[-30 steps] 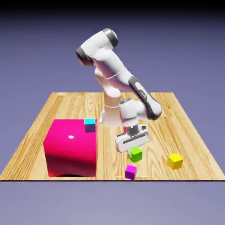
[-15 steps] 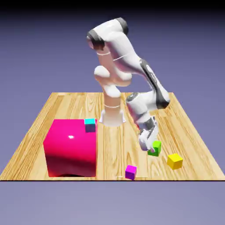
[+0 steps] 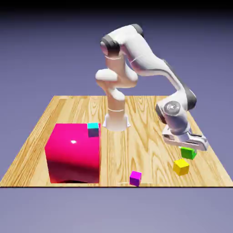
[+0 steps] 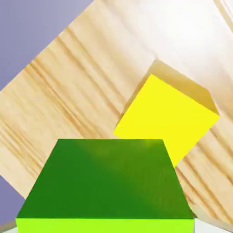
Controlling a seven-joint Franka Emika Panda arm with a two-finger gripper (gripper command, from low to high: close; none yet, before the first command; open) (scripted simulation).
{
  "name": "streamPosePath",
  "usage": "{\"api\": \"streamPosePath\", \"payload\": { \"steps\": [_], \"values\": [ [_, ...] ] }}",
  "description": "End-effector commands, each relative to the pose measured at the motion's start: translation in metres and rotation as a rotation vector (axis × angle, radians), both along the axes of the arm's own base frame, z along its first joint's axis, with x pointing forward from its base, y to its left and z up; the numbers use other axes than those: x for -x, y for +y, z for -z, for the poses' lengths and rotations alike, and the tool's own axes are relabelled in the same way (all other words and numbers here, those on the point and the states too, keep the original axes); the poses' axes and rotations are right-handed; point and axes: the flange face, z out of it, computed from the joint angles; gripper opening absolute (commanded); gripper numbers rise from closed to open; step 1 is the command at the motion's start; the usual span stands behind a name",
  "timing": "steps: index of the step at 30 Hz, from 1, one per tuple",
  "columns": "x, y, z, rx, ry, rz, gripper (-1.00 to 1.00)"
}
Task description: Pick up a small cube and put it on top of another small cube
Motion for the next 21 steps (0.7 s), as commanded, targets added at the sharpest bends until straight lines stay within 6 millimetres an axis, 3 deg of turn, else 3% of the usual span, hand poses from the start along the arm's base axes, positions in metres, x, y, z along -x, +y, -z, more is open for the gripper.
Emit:
{"api": "streamPosePath", "payload": {
  "steps": [1,11,13,16,17,18,19,21],
  "values": [
    [-0.001,0.005,-0.001,0.013,-0.011,-0.084,-1.0],
    [-0.017,0.033,-0.021,0.2,-0.044,-0.872,-1.0],
    [-0.018,0.034,-0.022,0.211,-0.041,-0.903,-1.0],
    [-0.005,0.026,0.035,0.211,-0.041,-0.903,-1.0],
    [-0.003,0.025,0.045,0.21,-0.04,-0.903,-1.0],
    [-0.003,0.025,0.045,0.21,-0.04,-0.903,1.0],
    [-0.003,0.025,0.045,0.21,-0.04,-0.903,1.0],
    [-0.013,0.03,0.007,0.212,-0.041,-0.902,1.0]
  ]
}}
